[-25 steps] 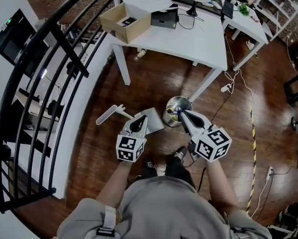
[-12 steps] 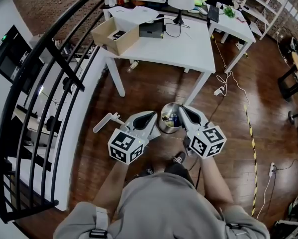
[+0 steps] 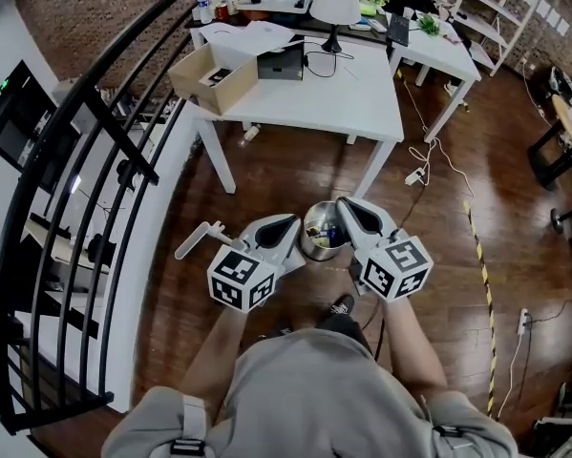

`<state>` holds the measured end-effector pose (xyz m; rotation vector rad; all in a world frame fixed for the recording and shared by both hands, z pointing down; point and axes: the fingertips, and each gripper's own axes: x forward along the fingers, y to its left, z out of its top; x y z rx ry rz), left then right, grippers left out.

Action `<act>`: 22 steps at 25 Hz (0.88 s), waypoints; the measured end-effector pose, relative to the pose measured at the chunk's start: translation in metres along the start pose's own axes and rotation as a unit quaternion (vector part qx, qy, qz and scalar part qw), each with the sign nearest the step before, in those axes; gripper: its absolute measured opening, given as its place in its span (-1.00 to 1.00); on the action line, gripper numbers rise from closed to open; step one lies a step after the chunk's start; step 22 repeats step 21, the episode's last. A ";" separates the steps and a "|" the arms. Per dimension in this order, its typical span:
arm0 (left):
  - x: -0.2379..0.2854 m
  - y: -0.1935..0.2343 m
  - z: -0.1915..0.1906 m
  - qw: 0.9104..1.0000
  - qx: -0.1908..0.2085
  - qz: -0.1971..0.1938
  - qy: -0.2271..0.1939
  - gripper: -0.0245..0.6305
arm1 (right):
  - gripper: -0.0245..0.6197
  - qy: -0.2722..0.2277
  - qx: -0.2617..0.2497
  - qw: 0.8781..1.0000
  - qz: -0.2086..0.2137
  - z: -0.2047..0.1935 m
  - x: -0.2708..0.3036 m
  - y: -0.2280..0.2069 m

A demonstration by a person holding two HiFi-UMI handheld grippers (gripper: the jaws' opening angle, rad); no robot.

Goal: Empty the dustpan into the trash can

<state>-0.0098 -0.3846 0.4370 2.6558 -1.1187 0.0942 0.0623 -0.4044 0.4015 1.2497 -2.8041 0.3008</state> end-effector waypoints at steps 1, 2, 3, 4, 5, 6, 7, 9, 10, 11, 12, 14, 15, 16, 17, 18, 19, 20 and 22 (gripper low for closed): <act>0.001 -0.001 0.000 1.000 0.000 0.000 0.000 -0.91 | -0.93 0.000 0.000 1.000 0.001 0.001 -0.001 0.000; 0.002 -0.001 0.000 1.000 0.000 0.000 0.000 -0.91 | -0.93 0.000 -0.001 1.000 0.001 0.001 -0.002 -0.001; 0.003 -0.002 0.000 1.000 -0.001 0.000 0.000 -0.91 | -0.93 0.000 -0.001 1.000 0.001 0.001 -0.003 -0.002; 0.004 -0.003 0.000 1.000 -0.002 -0.001 0.000 -0.91 | -0.93 0.000 -0.002 1.000 0.001 0.002 -0.004 -0.003; 0.005 -0.004 -0.001 1.000 -0.003 -0.002 0.001 -0.91 | -0.93 0.000 -0.002 1.000 0.001 0.002 -0.005 -0.004; 0.006 -0.006 -0.002 1.000 -0.004 -0.003 0.002 -0.91 | -0.93 0.000 -0.003 1.000 0.001 0.002 -0.006 -0.004; 0.006 -0.007 -0.003 1.000 -0.004 -0.004 0.002 -0.91 | -0.93 0.001 -0.003 1.000 0.001 0.002 -0.007 -0.005; 0.008 -0.008 -0.003 1.000 -0.006 -0.005 0.003 -0.91 | -0.93 0.001 -0.004 1.000 0.001 0.002 -0.007 -0.006; 0.008 -0.009 -0.003 1.000 -0.006 -0.006 0.003 -0.91 | -0.93 0.002 -0.004 1.000 0.001 0.003 -0.007 -0.006; 0.009 -0.009 -0.003 1.000 -0.006 -0.006 0.003 -0.91 | -0.93 0.002 -0.005 1.000 0.001 0.003 -0.007 -0.006; 0.009 -0.009 -0.003 1.000 -0.006 -0.006 0.004 -0.91 | -0.93 0.002 -0.006 1.000 0.002 0.004 -0.007 -0.006; 0.010 -0.009 -0.004 1.000 -0.007 -0.006 0.005 -0.91 | -0.93 0.002 -0.006 1.000 0.002 0.003 -0.007 -0.007; 0.010 -0.009 -0.005 1.000 -0.008 -0.006 0.006 -0.91 | -0.93 0.003 -0.006 1.000 0.003 0.003 -0.007 -0.007; 0.010 -0.009 -0.006 1.000 -0.008 -0.006 0.007 -0.91 | -0.93 0.003 -0.006 1.000 0.003 0.003 -0.007 -0.007; 0.010 -0.008 -0.006 1.000 -0.008 -0.006 0.007 -0.91 | -0.93 0.004 -0.006 1.000 0.004 0.003 -0.006 -0.007; 0.009 -0.008 -0.006 1.000 -0.008 -0.005 0.008 -0.91 | -0.93 0.004 -0.006 1.000 0.004 0.003 -0.006 -0.007; 0.009 -0.008 -0.006 1.000 -0.008 -0.005 0.009 -0.91 | -0.93 0.005 -0.006 1.000 0.005 0.003 -0.006 -0.006; 0.008 -0.008 -0.007 1.000 -0.008 -0.005 0.010 -0.91 | -0.93 0.005 -0.006 1.000 0.005 0.003 -0.005 -0.005; 0.007 -0.008 -0.007 1.000 -0.008 -0.005 0.011 -0.91 | -0.93 0.006 -0.006 1.000 0.006 0.003 -0.005 -0.004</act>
